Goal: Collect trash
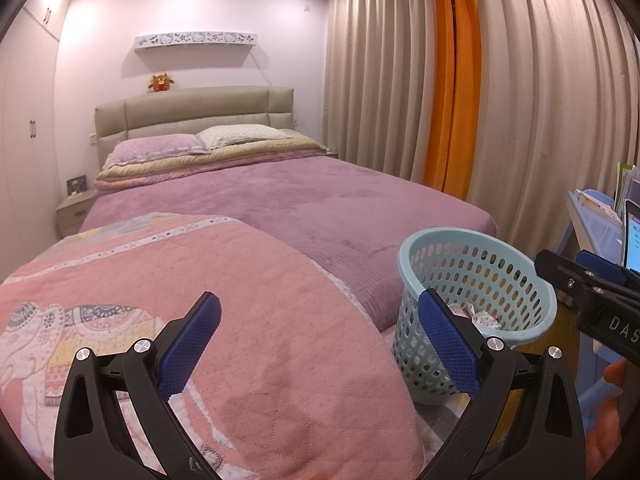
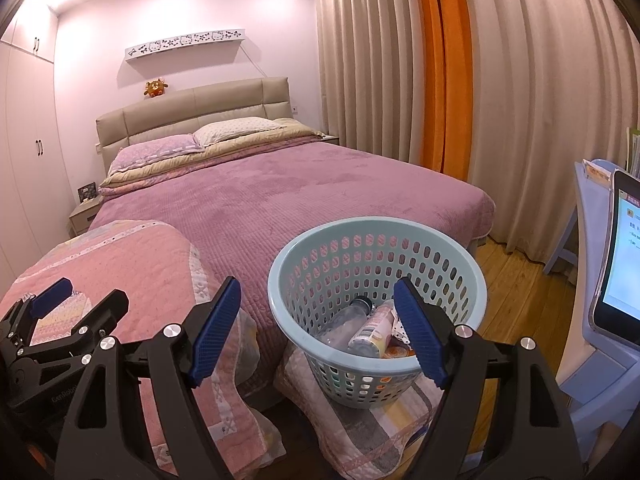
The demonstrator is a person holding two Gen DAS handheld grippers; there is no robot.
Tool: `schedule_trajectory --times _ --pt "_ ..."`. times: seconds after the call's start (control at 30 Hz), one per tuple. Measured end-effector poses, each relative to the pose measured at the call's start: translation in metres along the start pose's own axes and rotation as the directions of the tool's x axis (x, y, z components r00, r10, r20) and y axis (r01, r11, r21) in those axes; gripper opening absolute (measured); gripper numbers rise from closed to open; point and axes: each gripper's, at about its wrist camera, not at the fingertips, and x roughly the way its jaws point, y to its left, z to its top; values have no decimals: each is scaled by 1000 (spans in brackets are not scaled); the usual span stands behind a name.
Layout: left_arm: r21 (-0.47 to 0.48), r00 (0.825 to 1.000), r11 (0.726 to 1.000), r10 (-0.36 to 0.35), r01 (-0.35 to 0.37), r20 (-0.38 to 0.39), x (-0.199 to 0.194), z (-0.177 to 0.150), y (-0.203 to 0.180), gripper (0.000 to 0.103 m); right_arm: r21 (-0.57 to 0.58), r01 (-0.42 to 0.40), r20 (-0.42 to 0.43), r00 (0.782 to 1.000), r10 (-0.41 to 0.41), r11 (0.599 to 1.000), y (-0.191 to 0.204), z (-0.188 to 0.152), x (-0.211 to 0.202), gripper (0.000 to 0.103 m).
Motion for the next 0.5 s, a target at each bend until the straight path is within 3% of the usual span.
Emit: schedule_trajectory --times 0.2,0.3,0.5 --pt "-9 1000 1000 13 -13 9 -4 0 3 95 11 -3 26 1000 3 1000 1 2 -13 75" --pt "-26 998 999 -46 45 -32 -9 0 8 96 -6 5 38 999 -5 1000 7 2 -21 75" --pt "-55 1000 998 15 -15 10 -41 9 30 96 -43 -19 58 998 21 999 33 9 -34 75"
